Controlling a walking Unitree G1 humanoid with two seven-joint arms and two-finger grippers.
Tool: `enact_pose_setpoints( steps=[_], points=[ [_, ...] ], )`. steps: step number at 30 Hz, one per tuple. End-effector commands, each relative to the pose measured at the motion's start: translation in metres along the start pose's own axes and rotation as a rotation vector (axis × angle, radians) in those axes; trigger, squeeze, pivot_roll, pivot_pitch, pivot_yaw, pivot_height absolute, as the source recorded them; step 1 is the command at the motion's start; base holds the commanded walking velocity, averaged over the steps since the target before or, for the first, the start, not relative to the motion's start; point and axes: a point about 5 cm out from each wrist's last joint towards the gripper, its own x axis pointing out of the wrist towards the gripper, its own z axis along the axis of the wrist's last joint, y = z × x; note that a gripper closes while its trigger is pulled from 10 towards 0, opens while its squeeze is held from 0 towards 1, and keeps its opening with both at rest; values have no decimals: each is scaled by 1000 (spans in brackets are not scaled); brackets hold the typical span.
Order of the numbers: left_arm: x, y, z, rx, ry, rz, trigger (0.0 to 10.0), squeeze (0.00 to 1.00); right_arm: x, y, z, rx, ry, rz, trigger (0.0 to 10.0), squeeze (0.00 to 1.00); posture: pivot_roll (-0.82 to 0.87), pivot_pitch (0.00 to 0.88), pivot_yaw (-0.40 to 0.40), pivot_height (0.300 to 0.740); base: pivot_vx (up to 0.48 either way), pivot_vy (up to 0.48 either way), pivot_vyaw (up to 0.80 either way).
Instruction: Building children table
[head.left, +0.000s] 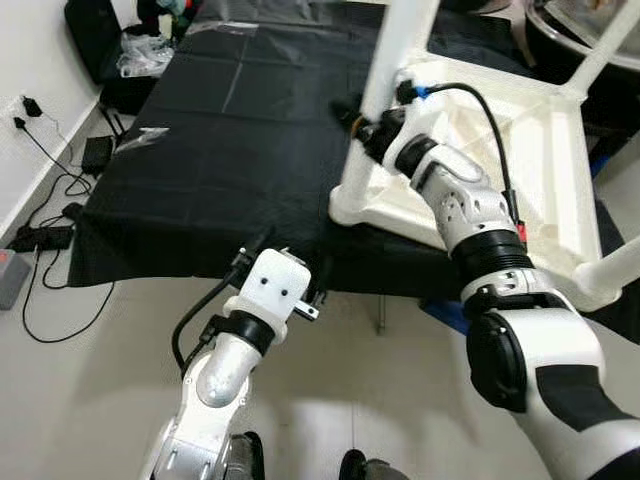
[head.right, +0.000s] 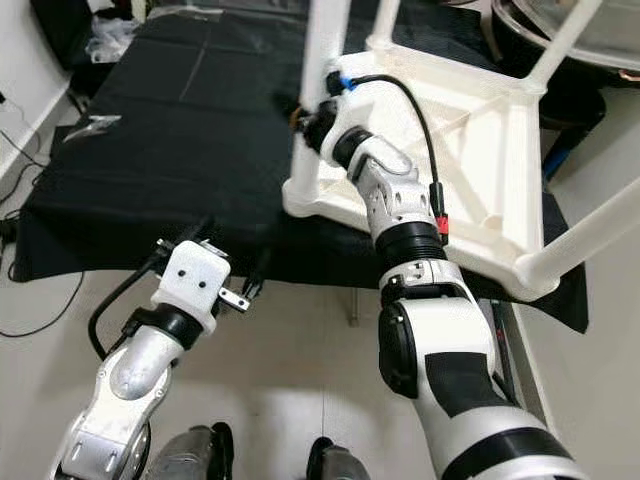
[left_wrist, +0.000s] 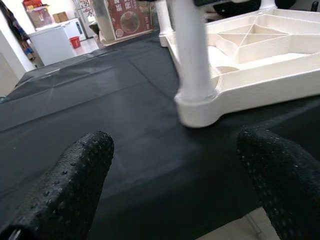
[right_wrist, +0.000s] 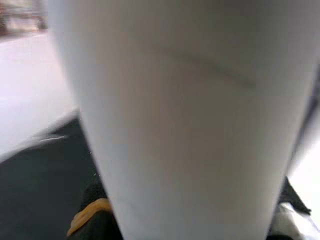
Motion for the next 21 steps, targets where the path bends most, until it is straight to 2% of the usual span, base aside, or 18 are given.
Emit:
enact_pose_setpoints(
  steps=[1, 4, 5, 7, 10, 11, 12, 13, 16, 17, 18, 21],
  points=[
    [0, -4, 0, 1, 3, -18, 10000, 0, -11, -23, -30, 24, 133, -196, 0, 0, 183, 211, -79, 740, 0, 0, 0],
    [1, -5, 1, -2, -1, -18, 10000, 0, -21, -13, -36, 11, 128, -373, 0, 0, 183, 210, -76, 740, 0, 0, 0],
    [1, -5, 1, -2, -1, -18, 10000, 0, -21, -13, -36, 11, 128, -373, 0, 0, 183, 210, -76, 740, 0, 0, 0],
    [1, -4, 1, -1, -2, -17, 10000, 0, -28, 3, -33, 17, 102, -456, 0, 0, 184, 209, -78, 740, 0, 0, 0],
    [1, -3, 1, 0, -2, -16, 10000, 0, -29, 7, -31, 23, 95, -483, 0, 0, 184, 210, -77, 740, 0, 0, 0],
    [1, -3, 1, 2, -1, -13, 10000, 0, -28, 15, -31, 39, 99, -483, 1961, 0, 184, 210, -77, 740, 0, 0, 0],
    [1, -3, 1, 2, -1, -13, 10000, 0, -28, 15, -31, 39, 99, -483, 1961, 0, 184, 210, -77, 740, 0, 0, 0],
    [0, -3, 0, 2, 0, -14, 10000, 0, -26, 20, -30, 56, 105, -478, 10000, 0, 184, 208, -80, 740, 0, 0, 0],
    [0, -3, 0, 1, 2, -13, 10000, 0, -23, 28, -29, 71, 105, -442, 10000, 0, 184, 204, -83, 740, 0, 0, 0],
    [0, -4, 0, -1, 2, -16, 10000, 0, -20, 33, -29, 104, 95, -410, 10000, 0, 180, 200, -85, 740, 0, 0, 0],
    [0, -5, 0, -1, 2, -18, 10000, 0, -16, 37, -26, 120, 71, -370, 10000, 1000, 183, 200, -88, 740, 0, 0, 0],
    [0, -5, 0, -1, 2, -18, 10000, 0, -16, 37, -26, 120, 71, -370, 10000, 1000, 183, 200, -88, 740, 0, 0, 0]
  ],
)
